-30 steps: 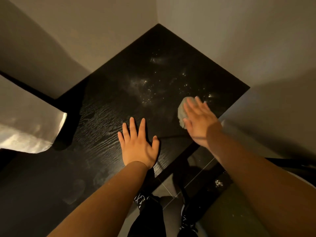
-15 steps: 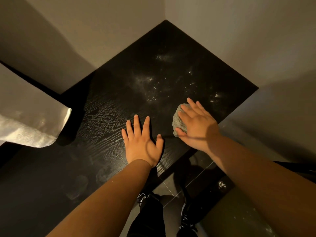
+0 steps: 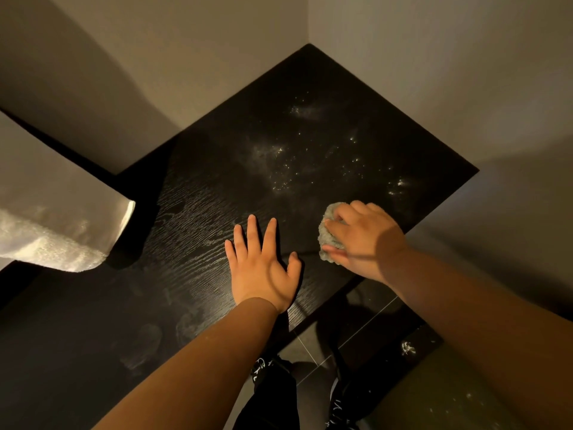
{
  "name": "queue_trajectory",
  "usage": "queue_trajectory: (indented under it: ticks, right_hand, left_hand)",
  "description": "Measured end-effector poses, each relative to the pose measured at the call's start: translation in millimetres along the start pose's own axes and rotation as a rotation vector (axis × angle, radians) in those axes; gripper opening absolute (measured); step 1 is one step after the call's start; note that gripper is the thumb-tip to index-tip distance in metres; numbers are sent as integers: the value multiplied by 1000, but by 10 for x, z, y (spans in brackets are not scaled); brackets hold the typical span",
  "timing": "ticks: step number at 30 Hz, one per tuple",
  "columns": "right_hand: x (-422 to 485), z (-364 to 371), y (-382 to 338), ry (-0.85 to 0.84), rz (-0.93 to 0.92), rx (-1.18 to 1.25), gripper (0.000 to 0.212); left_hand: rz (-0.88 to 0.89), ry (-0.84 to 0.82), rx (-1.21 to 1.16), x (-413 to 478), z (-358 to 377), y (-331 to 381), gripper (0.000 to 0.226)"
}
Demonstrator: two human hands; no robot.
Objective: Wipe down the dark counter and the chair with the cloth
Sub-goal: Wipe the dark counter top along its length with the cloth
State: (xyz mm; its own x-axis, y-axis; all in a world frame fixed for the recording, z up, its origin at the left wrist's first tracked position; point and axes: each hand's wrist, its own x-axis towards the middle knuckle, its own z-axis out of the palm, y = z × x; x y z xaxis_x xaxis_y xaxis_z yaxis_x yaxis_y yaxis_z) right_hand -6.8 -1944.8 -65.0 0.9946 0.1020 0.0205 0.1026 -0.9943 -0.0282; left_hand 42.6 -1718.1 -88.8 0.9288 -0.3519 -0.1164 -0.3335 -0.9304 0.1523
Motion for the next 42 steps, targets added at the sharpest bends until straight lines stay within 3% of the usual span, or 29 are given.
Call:
queue_trajectory:
  ticks: [4, 7, 9, 12, 18, 22, 25, 27, 29, 31, 33, 36, 39, 42]
  right_hand:
    - [-2, 188, 35, 40, 20, 229, 56]
    - [120, 216, 200, 78, -18, 230, 47]
    - [203, 180, 339, 66, 155, 170, 40]
    - [223, 137, 319, -16, 356, 138, 57]
    - [-29, 144, -329, -57, 16, 293, 68]
    - [122, 116, -6, -185, -140, 250, 65]
    - [285, 132, 93, -243, 38, 195, 66]
    - [262, 142, -55, -102, 251, 208, 64]
    - [169, 155, -243, 1, 342, 222, 68]
    - [38, 169, -377, 53, 189, 301, 70]
    - [-65, 181, -402, 64, -33, 362, 58]
    - [8, 229, -175, -71, -176, 271, 57]
    - [257, 215, -12, -175, 6, 174, 67]
    - [377, 168, -154, -91, 280, 212, 70]
  left_hand:
    - [6, 12, 1, 6, 0, 1, 80]
    - [4, 9, 13, 15, 2, 1, 80]
    - [2, 6, 10, 14, 0, -2, 80]
    - [5, 8, 2, 13, -4, 3, 80]
    - [5, -2, 10, 29, -1, -6, 82]
    - [9, -7, 21, 26, -5, 0, 82]
    - [4, -10, 19, 23, -16, 5, 82]
    - [-1, -16, 18, 29, -28, 16, 82]
    - [-5, -19, 16, 32, -34, 21, 82]
    - [-7, -24, 4, 36, -39, 18, 83]
    - [-4, -29, -2, 37, -44, 11, 83]
    - [-9, -29, -18, 37, -47, 17, 82]
    - [-12, -34, -22, 34, -57, 25, 83]
    - [-13, -39, -20, 39, -70, 25, 82]
